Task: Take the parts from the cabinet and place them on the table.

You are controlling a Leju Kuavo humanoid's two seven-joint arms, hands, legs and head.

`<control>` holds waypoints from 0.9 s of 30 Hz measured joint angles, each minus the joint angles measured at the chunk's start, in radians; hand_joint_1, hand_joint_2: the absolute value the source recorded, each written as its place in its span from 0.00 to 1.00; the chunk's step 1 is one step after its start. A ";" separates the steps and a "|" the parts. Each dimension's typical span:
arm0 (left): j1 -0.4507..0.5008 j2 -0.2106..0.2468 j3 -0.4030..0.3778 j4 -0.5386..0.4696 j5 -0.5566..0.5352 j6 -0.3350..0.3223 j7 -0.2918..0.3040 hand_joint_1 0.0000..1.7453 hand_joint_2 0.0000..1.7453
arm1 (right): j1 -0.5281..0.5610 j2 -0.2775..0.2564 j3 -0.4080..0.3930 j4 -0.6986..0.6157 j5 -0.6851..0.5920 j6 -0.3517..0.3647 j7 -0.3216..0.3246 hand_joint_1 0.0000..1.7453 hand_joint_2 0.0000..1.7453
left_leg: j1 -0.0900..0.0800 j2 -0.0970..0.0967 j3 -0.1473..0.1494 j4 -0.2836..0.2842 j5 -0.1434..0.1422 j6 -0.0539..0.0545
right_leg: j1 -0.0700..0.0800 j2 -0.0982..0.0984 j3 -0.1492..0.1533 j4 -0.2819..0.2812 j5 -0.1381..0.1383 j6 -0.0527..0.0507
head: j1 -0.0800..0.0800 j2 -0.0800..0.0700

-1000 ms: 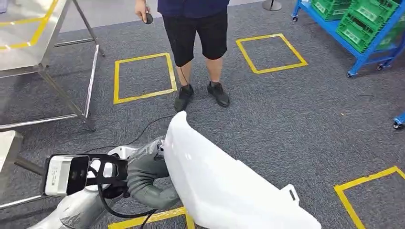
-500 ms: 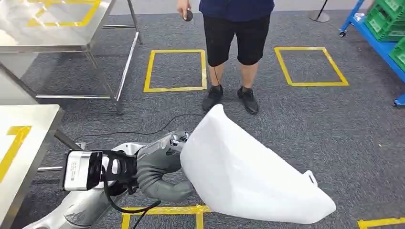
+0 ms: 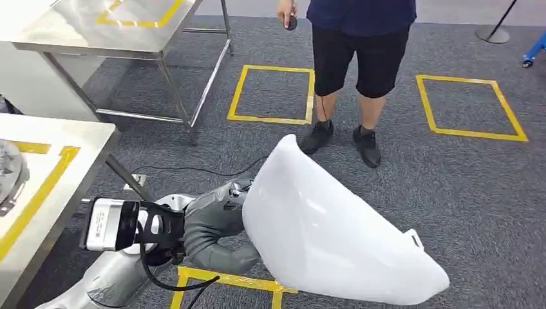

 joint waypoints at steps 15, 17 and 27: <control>-0.003 -0.008 0.000 0.004 -0.012 0.016 0.011 1.00 1.00 | -0.007 -0.026 -0.007 0.065 0.000 -0.014 -0.005 0.00 0.00 | -0.018 -0.040 0.191 -0.359 0.145 0.058 | -0.002 0.040 -0.141 0.297 -0.122 0.029 | 0.010 0.000; -0.003 -0.008 -0.001 0.005 -0.014 0.017 0.014 1.00 1.00 | -0.008 -0.027 -0.007 0.068 0.000 -0.015 -0.005 0.00 0.00 | -0.012 -0.071 0.196 -0.354 0.141 0.050 | -0.013 0.042 -0.096 0.177 -0.053 0.059 | 0.010 0.000; 0.000 -0.007 0.000 0.006 -0.022 0.016 0.016 1.00 1.00 | -0.006 -0.032 -0.013 0.078 0.016 -0.012 0.070 0.00 0.00 | -0.003 -0.016 0.105 -0.177 0.046 0.001 | -0.016 0.054 -0.005 0.009 0.002 0.015 | 0.008 0.000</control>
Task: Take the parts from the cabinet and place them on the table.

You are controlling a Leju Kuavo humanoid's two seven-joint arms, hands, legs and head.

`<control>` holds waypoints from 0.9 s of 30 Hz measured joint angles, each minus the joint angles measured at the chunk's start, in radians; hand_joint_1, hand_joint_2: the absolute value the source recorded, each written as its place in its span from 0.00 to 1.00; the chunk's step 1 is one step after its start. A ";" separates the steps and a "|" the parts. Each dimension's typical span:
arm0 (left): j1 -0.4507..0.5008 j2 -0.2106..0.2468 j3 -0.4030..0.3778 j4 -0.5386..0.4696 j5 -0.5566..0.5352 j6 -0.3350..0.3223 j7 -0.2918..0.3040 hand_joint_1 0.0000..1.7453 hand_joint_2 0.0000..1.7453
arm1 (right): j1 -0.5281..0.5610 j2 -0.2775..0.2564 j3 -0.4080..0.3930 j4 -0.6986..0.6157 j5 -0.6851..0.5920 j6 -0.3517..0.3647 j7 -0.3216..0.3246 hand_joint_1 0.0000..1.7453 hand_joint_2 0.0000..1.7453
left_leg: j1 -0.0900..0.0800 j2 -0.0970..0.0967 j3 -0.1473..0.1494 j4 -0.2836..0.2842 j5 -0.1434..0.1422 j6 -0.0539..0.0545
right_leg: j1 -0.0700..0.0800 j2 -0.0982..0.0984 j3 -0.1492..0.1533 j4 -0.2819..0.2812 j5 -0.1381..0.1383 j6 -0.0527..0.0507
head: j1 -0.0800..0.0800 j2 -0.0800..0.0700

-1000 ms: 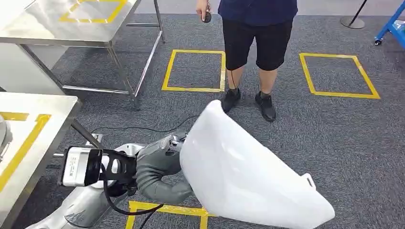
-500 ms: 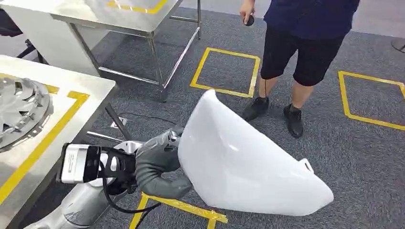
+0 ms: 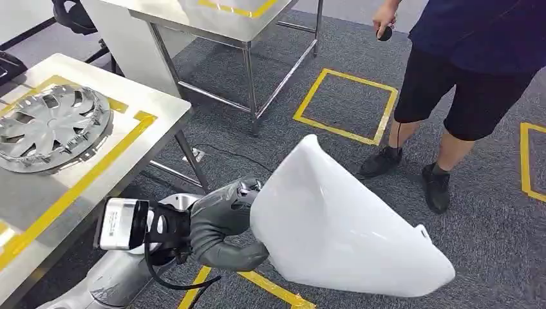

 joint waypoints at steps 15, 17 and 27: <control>-0.009 -0.008 -0.001 -0.007 -0.005 0.004 -0.005 1.00 1.00 | 0.011 0.053 -0.045 -0.118 0.010 0.055 0.049 0.00 0.00 | -0.016 0.030 0.082 -0.179 0.104 0.065 | 0.025 -0.032 -0.017 0.091 -0.075 -0.002 | 0.003 0.000; -0.005 -0.009 -0.004 -0.007 -0.008 0.005 -0.005 1.00 1.00 | 0.019 0.054 -0.055 -0.136 0.013 0.061 0.051 0.00 0.00 | -0.014 -0.002 0.082 -0.179 0.103 0.064 | 0.018 -0.015 -0.110 0.256 -0.127 0.002 | 0.009 0.000; 0.000 -0.006 -0.006 -0.005 -0.012 0.005 -0.006 1.00 1.00 | 0.017 0.074 -0.068 -0.188 0.016 0.091 0.048 0.00 0.00 | 0.005 -0.112 0.070 -0.145 0.076 0.018 | -0.003 0.025 -0.026 0.001 0.022 0.025 | 0.019 0.000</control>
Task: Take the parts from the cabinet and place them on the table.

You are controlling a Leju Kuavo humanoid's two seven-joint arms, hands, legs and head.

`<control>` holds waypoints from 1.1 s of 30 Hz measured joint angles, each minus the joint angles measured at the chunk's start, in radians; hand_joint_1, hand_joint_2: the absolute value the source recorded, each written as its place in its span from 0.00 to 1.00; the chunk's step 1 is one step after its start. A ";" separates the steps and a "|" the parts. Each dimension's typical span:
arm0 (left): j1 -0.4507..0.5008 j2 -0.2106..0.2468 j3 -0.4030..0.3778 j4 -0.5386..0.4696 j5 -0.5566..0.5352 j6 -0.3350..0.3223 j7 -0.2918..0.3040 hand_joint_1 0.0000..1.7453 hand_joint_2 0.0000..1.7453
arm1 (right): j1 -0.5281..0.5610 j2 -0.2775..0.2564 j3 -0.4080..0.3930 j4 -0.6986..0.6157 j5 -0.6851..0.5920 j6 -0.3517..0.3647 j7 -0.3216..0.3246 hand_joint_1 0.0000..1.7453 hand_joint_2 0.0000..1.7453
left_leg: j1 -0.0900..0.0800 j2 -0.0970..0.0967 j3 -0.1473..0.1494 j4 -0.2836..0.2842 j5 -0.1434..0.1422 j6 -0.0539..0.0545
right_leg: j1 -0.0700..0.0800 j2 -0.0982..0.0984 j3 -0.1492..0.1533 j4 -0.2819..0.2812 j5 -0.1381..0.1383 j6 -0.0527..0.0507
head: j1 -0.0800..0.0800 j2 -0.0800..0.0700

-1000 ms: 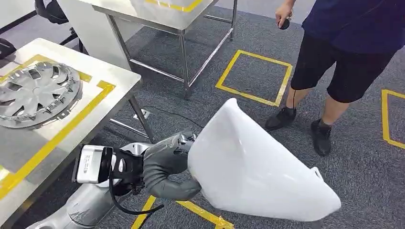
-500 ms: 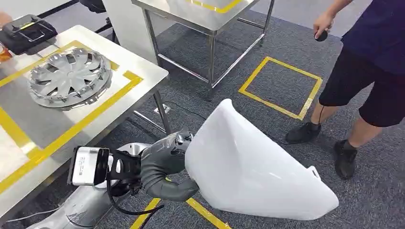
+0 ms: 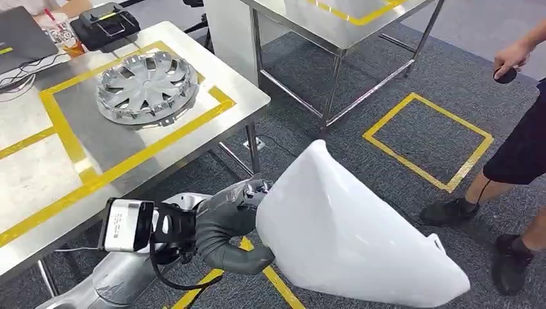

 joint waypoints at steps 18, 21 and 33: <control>-0.008 -0.002 0.001 -0.002 0.005 -0.001 -0.002 1.00 1.00 | 0.009 0.054 -0.017 -0.103 0.020 0.073 -0.012 0.00 0.00 | -0.016 0.147 0.019 -0.037 0.026 0.041 | 0.018 -0.076 0.022 0.049 -0.072 -0.018 | -0.010 0.000; -0.001 -0.003 -0.005 0.000 0.006 -0.001 -0.002 1.00 1.00 | 0.020 0.053 -0.024 -0.114 0.021 0.073 -0.013 0.00 0.00 | -0.014 0.099 0.018 -0.036 0.026 0.042 | 0.013 -0.040 -0.093 0.266 -0.143 -0.015 | -0.002 0.000; 0.005 0.001 -0.007 0.000 0.003 0.005 0.000 1.00 1.00 | 0.015 0.066 -0.029 -0.148 0.032 0.094 -0.019 0.00 0.00 | -0.001 0.085 -0.029 0.062 -0.032 -0.018 | -0.004 -0.012 0.023 0.001 -0.019 -0.019 | -0.007 0.000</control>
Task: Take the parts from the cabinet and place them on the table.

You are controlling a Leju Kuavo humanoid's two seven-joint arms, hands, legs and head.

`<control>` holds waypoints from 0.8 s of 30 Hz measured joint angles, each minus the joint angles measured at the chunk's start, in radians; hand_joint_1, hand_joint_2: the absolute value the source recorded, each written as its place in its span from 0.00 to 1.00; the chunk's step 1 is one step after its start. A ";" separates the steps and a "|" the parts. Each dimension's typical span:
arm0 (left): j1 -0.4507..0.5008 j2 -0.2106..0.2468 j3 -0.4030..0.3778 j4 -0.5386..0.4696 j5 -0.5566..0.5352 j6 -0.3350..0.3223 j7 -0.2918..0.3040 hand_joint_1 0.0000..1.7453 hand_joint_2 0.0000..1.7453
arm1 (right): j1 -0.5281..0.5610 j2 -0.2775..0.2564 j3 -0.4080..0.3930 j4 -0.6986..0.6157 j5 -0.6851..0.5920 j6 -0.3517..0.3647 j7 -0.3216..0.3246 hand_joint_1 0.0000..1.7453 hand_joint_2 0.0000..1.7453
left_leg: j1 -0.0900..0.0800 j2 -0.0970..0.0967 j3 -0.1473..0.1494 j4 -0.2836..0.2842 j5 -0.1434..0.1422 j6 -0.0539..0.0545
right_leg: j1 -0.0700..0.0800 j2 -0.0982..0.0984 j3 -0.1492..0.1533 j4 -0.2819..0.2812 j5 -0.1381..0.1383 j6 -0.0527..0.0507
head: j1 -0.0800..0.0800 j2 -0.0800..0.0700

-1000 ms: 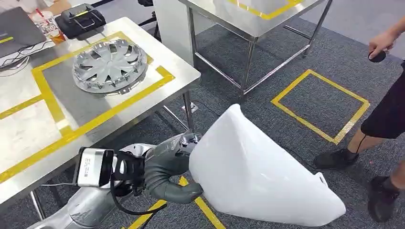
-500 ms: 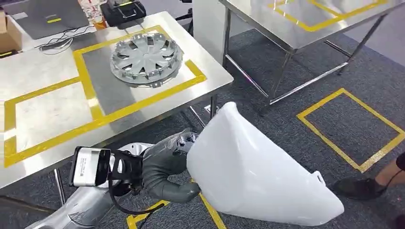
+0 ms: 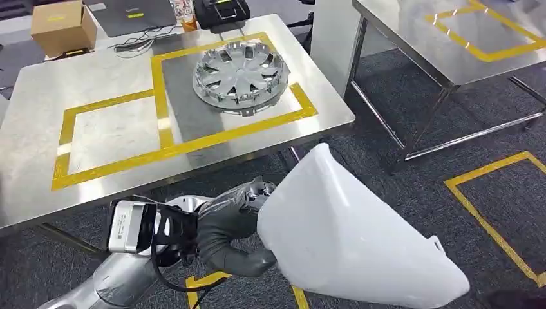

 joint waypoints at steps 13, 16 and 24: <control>0.003 0.008 0.015 -0.011 -0.006 0.002 0.000 1.00 1.00 | 0.003 0.044 -0.021 -0.082 0.054 0.054 -0.029 0.00 0.00 | -0.035 0.094 0.008 -0.063 0.038 0.063 | 0.035 -0.165 0.045 -0.021 -0.031 0.001 | 0.005 0.000; -0.001 0.002 0.016 -0.016 -0.008 0.003 -0.003 1.00 1.00 | 0.003 0.046 -0.026 -0.089 0.060 0.052 -0.032 0.00 0.00 | -0.015 0.058 0.057 -0.111 0.065 0.068 | 0.030 -0.053 0.008 0.075 -0.077 -0.001 | 0.006 0.000; 0.011 0.002 0.013 -0.013 -0.010 0.002 -0.003 1.00 1.00 | 0.008 0.043 -0.045 -0.096 0.064 0.048 -0.032 0.00 0.00 | 0.007 -0.062 0.049 -0.080 0.042 0.033 | -0.016 0.037 -0.014 -0.017 0.023 0.074 | 0.013 0.000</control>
